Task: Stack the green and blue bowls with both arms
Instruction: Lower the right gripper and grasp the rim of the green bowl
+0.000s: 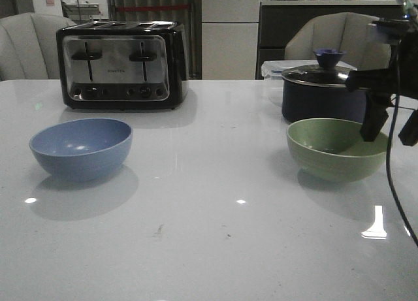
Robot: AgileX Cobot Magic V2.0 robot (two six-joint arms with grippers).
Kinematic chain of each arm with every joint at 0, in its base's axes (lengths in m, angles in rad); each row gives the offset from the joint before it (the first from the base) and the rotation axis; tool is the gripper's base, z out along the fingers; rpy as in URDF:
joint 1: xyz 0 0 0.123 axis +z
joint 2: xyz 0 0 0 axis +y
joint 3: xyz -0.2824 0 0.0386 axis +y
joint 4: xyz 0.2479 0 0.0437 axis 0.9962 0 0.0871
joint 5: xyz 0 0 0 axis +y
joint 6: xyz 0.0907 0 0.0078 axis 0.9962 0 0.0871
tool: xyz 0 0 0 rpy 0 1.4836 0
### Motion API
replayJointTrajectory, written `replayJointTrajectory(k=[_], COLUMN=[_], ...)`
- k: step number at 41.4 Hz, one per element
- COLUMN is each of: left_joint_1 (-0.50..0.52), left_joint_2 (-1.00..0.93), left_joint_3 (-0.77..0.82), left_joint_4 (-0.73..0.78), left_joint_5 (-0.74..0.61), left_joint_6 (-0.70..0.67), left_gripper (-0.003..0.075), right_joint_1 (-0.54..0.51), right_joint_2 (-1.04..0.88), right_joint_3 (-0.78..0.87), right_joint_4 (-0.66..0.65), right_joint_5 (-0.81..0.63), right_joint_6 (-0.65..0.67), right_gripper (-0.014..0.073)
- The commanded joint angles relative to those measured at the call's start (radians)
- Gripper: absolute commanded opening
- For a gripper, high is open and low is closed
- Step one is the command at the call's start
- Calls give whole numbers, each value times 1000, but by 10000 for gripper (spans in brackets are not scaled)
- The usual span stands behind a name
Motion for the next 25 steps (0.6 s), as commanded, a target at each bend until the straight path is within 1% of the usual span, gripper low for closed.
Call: replayJointTrajectory(k=[1,3,5,8,13,15,18,22,25], left_joint_1=[0,0,0,0,0,0,0,0,0], left_joint_2=[7,7,7,7,7,7,7,7,7], left_joint_3=[-34,-34,-34,-34,-34,-34,-34,-34,-34], left_joint_4=[-6,-6,-6,-6,-6,-6,-6,-6,-6], left_joint_5=[-68,-68,-68,-68,-68,-68,-68,-68,-68], left_joint_6=[-3,-3,-3,-3,-3,-3,-3,-3,-3], left_gripper=[507,507,507,507,507,507,507,507,507], right_joint_1=[-6,-6,-6,-6,-6,-6,-6,-5,-1], right_joint_2=[8,30,47,60,51,45,34,12,-12], right_joint_3=[-84,-103,-122,-145,-153,-154,-157,-157,-157], right_joint_4=[11,11,11,11,11,11,11,11,15], right_joint_5=[-32,-23,-7,32,55,63,81,105,129], right_joint_6=[-2,-2,-6,-11,-11,-11,-14,-28,-45], right_gripper=[457,456,434,358,190,136,80,40,37])
